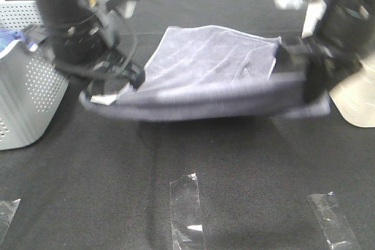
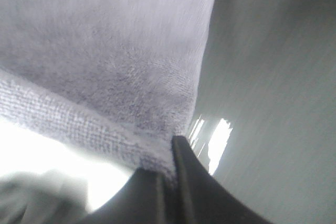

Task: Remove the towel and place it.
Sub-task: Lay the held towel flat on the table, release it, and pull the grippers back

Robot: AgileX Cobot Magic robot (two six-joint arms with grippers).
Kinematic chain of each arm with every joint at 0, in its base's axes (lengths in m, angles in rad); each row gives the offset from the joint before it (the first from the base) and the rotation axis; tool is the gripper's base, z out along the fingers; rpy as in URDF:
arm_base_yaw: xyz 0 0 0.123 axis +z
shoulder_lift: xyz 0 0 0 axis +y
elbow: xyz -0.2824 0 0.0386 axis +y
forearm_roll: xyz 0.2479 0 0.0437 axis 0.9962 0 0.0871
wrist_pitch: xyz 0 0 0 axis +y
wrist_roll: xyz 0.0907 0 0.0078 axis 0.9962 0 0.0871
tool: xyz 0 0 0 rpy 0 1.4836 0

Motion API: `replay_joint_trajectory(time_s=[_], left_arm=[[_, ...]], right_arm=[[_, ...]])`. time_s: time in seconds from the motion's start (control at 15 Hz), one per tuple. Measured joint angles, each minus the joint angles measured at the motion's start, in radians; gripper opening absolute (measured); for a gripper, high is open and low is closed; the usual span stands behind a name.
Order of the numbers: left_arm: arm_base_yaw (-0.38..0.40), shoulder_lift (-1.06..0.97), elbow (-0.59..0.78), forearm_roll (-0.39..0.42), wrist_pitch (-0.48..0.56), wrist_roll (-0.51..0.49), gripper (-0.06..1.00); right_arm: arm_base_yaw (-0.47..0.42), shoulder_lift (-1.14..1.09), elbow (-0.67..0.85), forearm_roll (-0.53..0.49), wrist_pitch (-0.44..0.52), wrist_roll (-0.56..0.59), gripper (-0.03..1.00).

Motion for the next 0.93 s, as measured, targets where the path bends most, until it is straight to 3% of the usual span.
replay_joint_trajectory(time_s=[0.4,0.67,0.93], left_arm=[[-0.196,-0.193,0.310,-0.064,-0.040,-0.171,0.00],[-0.279,-0.217,0.448,-0.162,-0.063,-0.214,0.00],[-0.341,-0.220,0.517,-0.194,-0.092,-0.262,0.00]], right_arm=[[0.000,-0.221,0.359,0.112,-0.014,-0.002,0.00],[0.000,-0.319,0.473,0.181,-0.015,-0.002,0.00],[0.000,-0.361,0.566,0.222,-0.015,-0.002,0.00]])
